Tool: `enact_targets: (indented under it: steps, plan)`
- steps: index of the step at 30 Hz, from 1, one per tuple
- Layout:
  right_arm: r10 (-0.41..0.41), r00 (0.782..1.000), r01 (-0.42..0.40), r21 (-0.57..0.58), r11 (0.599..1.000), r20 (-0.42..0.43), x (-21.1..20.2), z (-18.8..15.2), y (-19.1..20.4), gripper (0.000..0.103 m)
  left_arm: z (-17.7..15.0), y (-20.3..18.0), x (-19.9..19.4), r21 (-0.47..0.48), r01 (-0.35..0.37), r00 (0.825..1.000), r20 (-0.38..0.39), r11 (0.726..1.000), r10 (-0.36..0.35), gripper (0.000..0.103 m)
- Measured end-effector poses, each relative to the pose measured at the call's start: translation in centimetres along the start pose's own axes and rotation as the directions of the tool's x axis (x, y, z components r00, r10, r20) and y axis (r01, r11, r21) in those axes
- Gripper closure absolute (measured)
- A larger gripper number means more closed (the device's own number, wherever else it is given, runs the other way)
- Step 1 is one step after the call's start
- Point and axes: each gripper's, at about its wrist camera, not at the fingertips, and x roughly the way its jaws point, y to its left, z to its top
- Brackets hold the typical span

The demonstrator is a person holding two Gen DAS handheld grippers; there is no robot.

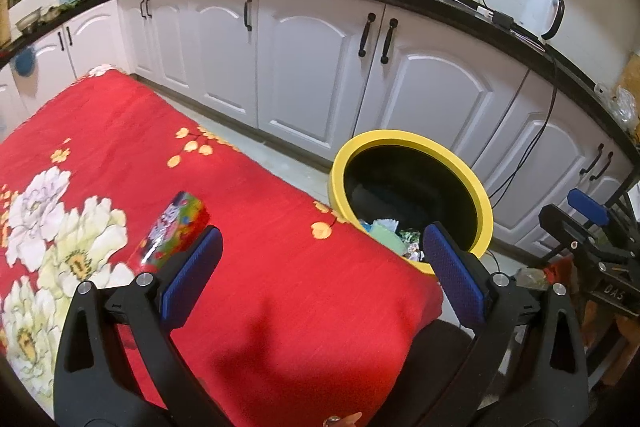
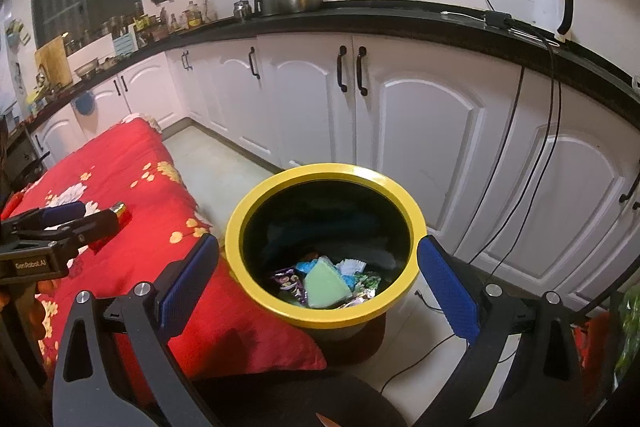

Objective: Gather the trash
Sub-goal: 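Move both open tools back from the bin over the table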

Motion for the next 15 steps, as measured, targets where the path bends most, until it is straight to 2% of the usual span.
enact_targets:
  steps: [15]
  plan:
    - [0.033, 0.998, -0.030, -0.039, 0.999, 0.053, -2.9, -1.7, 2.7, 0.006, -2.5, 1.6, -3.4, -0.015, -0.043, 0.999, 0.027, 0.999, 0.044, 0.011]
